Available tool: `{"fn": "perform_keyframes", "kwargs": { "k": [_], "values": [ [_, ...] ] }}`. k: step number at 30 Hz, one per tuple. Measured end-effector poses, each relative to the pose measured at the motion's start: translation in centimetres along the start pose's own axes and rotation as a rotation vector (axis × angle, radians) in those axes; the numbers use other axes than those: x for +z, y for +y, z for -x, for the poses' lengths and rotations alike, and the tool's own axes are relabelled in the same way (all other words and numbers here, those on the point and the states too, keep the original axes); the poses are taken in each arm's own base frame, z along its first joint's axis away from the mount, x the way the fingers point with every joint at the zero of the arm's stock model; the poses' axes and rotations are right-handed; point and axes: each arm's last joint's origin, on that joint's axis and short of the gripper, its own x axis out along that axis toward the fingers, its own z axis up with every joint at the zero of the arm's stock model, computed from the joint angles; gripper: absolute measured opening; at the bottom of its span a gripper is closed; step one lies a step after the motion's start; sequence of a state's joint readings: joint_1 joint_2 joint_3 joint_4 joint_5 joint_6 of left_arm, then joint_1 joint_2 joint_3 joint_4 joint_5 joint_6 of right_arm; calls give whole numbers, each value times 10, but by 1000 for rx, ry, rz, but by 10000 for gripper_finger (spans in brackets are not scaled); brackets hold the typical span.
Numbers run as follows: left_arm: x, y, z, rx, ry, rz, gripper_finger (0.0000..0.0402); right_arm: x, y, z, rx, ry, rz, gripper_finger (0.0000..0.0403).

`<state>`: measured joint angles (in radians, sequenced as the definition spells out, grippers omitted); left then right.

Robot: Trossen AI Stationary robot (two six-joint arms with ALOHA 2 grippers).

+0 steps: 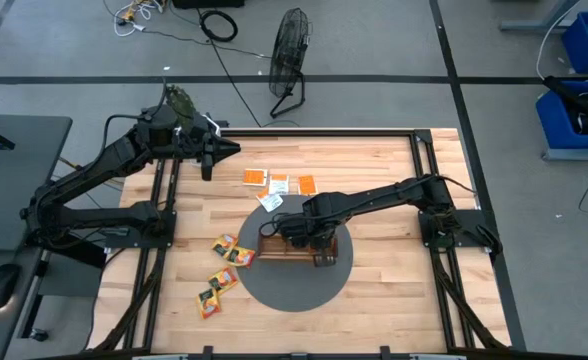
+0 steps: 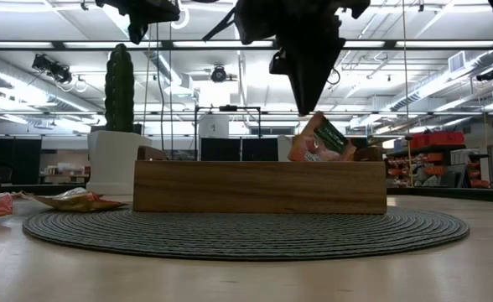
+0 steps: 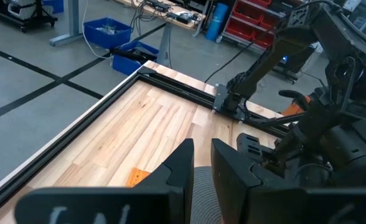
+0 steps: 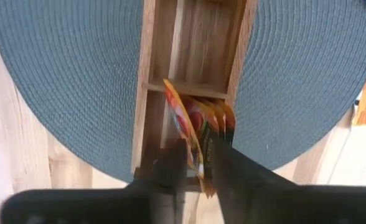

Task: Pick & Place Tea
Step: Put the red tea bag into the right section of the wooden organizer

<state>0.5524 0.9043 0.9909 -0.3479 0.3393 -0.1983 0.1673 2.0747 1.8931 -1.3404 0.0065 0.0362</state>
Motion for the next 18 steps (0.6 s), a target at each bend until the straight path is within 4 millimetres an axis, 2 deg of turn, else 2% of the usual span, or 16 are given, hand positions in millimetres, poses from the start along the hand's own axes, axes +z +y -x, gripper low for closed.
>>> {"fn": "perform_keyframes", "kwargs": {
  "k": [4, 8, 14, 18],
  "values": [
    [-1, 0, 0, 3, 14, 5, 57, -2, 0, 7, 6, -24, -13, 130],
    [-4, 1, 0, 8, 38, 13, 57, -6, 3, 35, -3, -162, -50, 154],
    [-4, 1, 0, 9, 43, 15, 57, -12, 22, 73, -46, -382, 65, 156],
    [-4, 1, 0, 9, 43, 15, 57, -16, 33, 84, -39, -459, 40, 144]
  ]
}}
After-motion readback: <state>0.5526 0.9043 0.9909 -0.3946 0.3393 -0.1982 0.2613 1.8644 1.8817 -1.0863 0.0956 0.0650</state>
